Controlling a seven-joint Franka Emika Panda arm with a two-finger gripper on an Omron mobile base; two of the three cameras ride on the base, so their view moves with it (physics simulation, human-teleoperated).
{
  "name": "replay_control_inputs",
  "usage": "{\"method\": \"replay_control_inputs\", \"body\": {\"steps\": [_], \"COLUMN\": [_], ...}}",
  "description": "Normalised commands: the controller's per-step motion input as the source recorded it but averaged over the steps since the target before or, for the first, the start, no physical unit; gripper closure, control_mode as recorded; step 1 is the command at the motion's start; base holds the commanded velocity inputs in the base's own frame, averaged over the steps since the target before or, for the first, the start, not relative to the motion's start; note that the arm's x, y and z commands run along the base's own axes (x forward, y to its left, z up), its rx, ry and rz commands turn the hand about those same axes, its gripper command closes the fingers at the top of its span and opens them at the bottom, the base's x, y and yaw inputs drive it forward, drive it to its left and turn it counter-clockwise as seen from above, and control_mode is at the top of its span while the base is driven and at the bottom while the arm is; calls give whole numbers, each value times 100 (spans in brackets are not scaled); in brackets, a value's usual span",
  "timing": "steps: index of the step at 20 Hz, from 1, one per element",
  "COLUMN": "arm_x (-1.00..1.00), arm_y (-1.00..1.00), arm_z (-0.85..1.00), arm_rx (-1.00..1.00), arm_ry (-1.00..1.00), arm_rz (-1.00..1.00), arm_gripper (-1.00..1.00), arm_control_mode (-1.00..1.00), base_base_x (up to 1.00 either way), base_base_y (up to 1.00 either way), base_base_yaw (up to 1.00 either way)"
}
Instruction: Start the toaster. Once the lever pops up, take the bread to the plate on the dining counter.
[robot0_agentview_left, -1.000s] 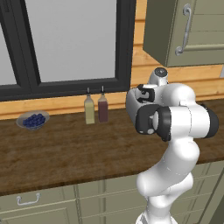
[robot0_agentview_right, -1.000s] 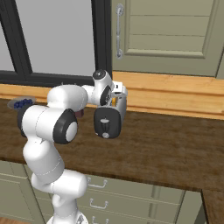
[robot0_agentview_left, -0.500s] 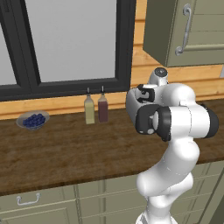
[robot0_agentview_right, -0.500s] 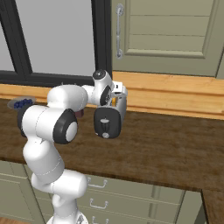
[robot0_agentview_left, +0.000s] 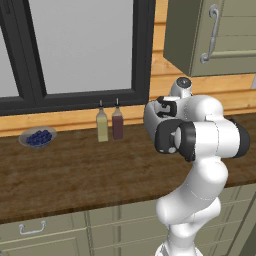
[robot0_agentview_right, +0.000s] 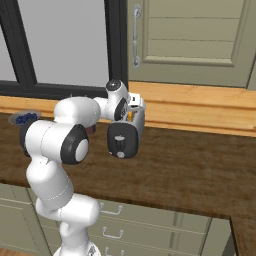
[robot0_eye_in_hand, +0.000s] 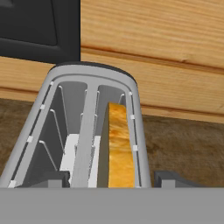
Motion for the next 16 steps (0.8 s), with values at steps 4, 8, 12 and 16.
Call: {"method": "replay_control_inputs", "body": {"steps": [4,8,12,16], "arm_x": [0,0,0,0], "arm_y": [0,0,0,0], "arm_z": [-4,-6,-1,3], "arm_rx": [0,0,0,0], "arm_ry": [0,0,0,-4], "arm_rz": [0,0,0,0], "arm_gripper": [100,100,100,100], "arm_control_mode": [-100,-100,-100,-100], "base_base_x": [0,0,0,0], "base_base_y": [0,0,0,0], "base_base_yaw": [0,0,0,0]}}
